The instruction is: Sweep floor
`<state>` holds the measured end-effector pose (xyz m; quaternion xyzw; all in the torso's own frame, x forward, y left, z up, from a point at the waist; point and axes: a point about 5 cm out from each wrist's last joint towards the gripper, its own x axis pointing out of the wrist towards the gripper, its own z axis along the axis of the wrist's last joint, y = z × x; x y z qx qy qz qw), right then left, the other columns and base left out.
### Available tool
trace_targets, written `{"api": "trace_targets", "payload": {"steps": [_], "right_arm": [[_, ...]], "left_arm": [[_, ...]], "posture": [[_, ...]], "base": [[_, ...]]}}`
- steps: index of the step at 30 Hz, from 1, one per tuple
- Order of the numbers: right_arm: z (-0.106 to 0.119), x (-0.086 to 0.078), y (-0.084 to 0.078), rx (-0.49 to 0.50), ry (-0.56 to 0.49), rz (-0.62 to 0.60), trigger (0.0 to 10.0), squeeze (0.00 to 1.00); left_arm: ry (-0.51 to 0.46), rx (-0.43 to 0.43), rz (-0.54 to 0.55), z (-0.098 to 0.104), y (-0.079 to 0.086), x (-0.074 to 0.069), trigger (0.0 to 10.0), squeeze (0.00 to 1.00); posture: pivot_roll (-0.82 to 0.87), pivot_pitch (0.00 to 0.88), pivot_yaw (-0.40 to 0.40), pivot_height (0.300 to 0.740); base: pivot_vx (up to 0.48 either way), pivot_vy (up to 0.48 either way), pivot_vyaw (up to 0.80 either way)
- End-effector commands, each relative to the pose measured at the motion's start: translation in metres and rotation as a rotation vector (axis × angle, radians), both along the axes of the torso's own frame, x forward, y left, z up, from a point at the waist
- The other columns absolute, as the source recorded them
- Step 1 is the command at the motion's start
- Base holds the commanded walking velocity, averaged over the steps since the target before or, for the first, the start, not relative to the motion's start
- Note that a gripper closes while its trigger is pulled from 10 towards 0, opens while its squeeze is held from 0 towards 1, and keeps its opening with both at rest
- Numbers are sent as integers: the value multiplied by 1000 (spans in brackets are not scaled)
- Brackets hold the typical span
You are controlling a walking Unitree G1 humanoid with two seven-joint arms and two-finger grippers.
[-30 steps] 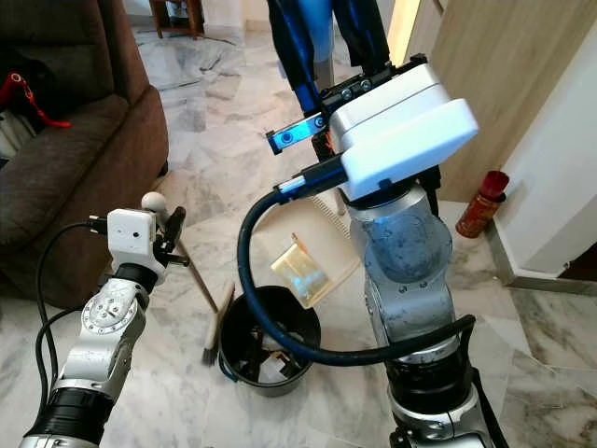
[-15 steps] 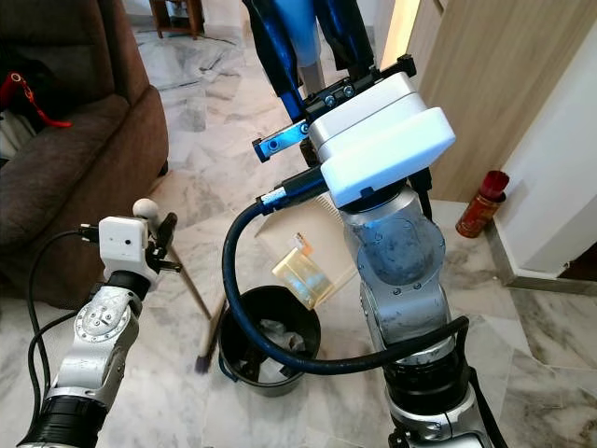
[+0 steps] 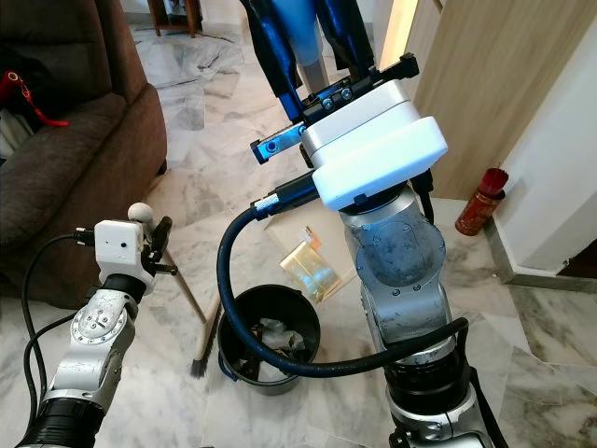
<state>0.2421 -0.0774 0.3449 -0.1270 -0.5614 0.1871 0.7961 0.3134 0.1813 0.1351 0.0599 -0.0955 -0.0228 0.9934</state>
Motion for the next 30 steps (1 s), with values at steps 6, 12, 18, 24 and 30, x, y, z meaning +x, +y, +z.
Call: {"api": "trace_targets", "payload": {"steps": [6,12,18,24,30], "right_arm": [[17,-13,-9,106,-74,50,10000,0],[14,-16,-1,4,-128,23,10000,0],[14,-14,-3,35,-99,41,10000,0],[7,3,-17,99,0,8,10000,0],[-4,25,-44,238,138,-67,10000,0]], "left_arm": [[-50,16,-4,8,1,2,10000,0],[-53,16,-7,9,0,5,10000,0],[-56,14,-10,10,-1,6,10000,0],[-55,10,-9,9,-2,7,10000,0],[-52,7,-15,7,-4,7,10000,0]], "posture": [[183,114,-16,740],[182,114,-17,740],[180,108,-18,740],[176,96,-22,740],[173,94,-22,740]], "base": [[0,0,0],[0,0,0],[0,0,0],[0,0,0],[0,0,0]]}}
